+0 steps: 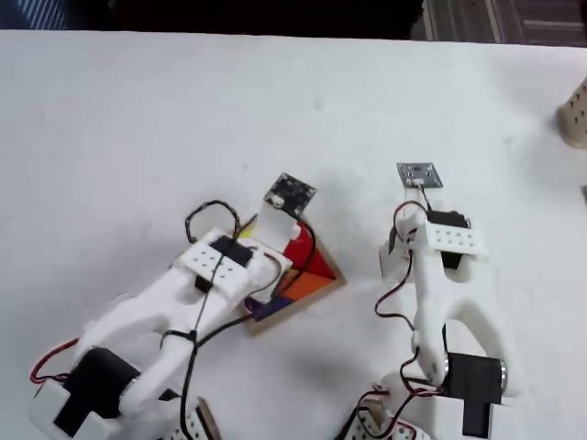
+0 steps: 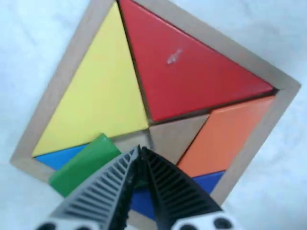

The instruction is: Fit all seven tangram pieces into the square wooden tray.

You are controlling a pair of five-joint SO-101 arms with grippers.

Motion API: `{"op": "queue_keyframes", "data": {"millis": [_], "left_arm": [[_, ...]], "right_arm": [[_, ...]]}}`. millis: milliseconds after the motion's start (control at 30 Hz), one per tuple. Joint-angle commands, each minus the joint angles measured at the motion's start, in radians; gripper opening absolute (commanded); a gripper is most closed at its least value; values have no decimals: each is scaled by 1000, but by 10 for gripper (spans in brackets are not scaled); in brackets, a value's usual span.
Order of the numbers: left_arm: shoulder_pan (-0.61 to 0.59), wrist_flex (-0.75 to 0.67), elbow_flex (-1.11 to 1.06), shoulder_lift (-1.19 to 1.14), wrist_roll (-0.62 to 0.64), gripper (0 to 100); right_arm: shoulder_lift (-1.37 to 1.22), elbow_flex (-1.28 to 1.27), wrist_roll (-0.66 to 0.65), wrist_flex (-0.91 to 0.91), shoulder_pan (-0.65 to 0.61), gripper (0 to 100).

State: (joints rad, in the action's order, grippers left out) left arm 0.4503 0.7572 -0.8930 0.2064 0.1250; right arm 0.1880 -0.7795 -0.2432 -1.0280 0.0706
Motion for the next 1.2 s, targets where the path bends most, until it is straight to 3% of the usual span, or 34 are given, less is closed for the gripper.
{"op": "queue_keyframes", "data": {"millis": [0, 300, 633, 1167], "left_arm": [[-5, 9, 37, 101, 0, 23], [-19, 0, -61, 317, 0, 23], [-306, 8, -175, 395, 3, 23], [-179, -46, -249, 394, 3, 23]], "right_arm": [[39, 5, -11, 13, 4, 22], [39, 5, -11, 13, 4, 22], [39, 5, -11, 13, 2, 22], [39, 3, -9, 31, -12, 22]]}}
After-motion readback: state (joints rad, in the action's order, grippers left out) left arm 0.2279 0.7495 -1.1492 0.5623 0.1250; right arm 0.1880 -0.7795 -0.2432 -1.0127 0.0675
